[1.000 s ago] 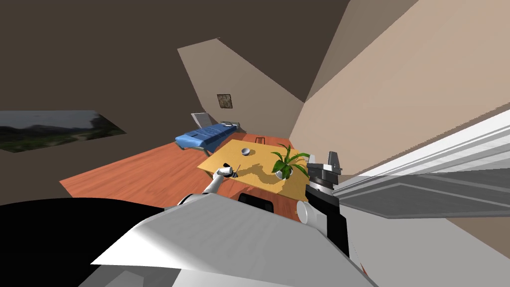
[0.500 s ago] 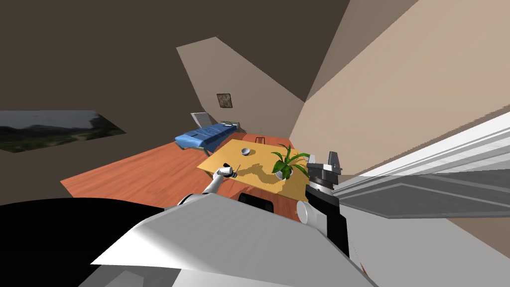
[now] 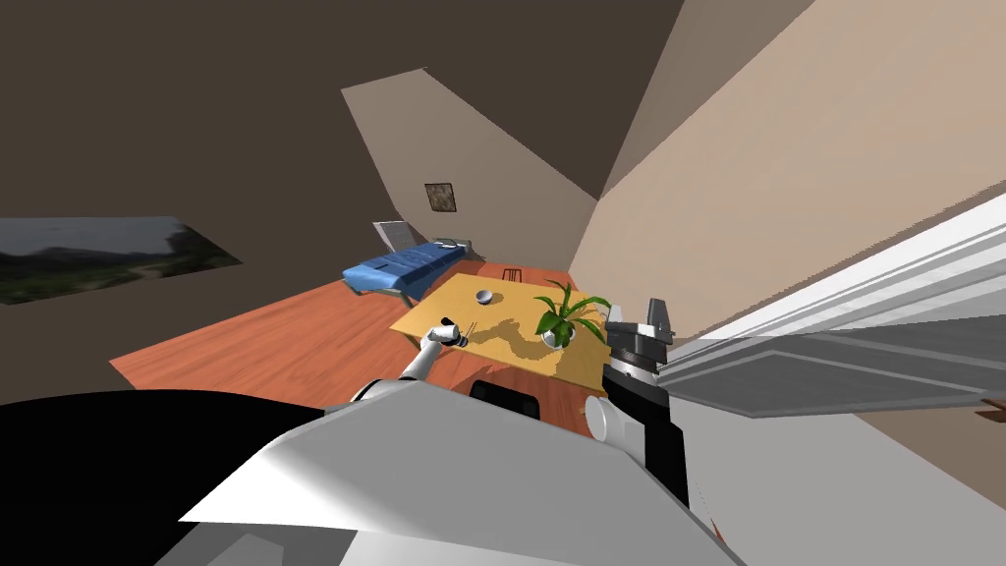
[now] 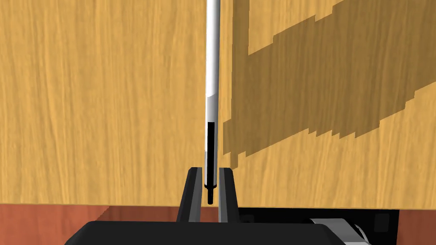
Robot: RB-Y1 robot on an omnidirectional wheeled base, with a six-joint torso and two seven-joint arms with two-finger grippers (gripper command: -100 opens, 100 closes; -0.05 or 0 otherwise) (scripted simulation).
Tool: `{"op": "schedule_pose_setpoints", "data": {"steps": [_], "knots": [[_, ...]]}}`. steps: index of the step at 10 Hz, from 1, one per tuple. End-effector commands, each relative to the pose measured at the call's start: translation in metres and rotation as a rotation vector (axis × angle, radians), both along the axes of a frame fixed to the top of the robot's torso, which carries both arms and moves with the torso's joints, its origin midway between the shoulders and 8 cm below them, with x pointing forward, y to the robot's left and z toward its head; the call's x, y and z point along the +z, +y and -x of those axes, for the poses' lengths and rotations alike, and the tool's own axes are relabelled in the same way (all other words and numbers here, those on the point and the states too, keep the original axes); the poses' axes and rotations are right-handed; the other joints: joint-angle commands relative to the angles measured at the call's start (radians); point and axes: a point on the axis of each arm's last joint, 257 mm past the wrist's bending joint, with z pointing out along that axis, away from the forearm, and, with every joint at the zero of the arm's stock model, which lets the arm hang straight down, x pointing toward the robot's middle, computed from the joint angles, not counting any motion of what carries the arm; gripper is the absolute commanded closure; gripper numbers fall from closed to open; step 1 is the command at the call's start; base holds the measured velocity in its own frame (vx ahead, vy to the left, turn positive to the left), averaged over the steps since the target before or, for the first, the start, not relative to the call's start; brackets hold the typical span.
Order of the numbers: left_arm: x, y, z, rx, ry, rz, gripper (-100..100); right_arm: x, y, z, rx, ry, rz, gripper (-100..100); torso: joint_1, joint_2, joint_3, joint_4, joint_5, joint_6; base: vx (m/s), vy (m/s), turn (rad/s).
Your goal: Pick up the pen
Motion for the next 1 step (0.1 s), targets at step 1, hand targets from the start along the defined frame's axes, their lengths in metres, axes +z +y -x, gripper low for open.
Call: {"op": "schedule_pose_setpoints", "data": {"steps": [1], "knots": [[0.0,0.0,0.0,0.0,0.0,0.0,0,0.0,0.0,0.0,0.0,0.0,0.0,0,0.0,0.0,0.0,0.0,0.0,0.0,-0.008,0.0,0.002]]}}
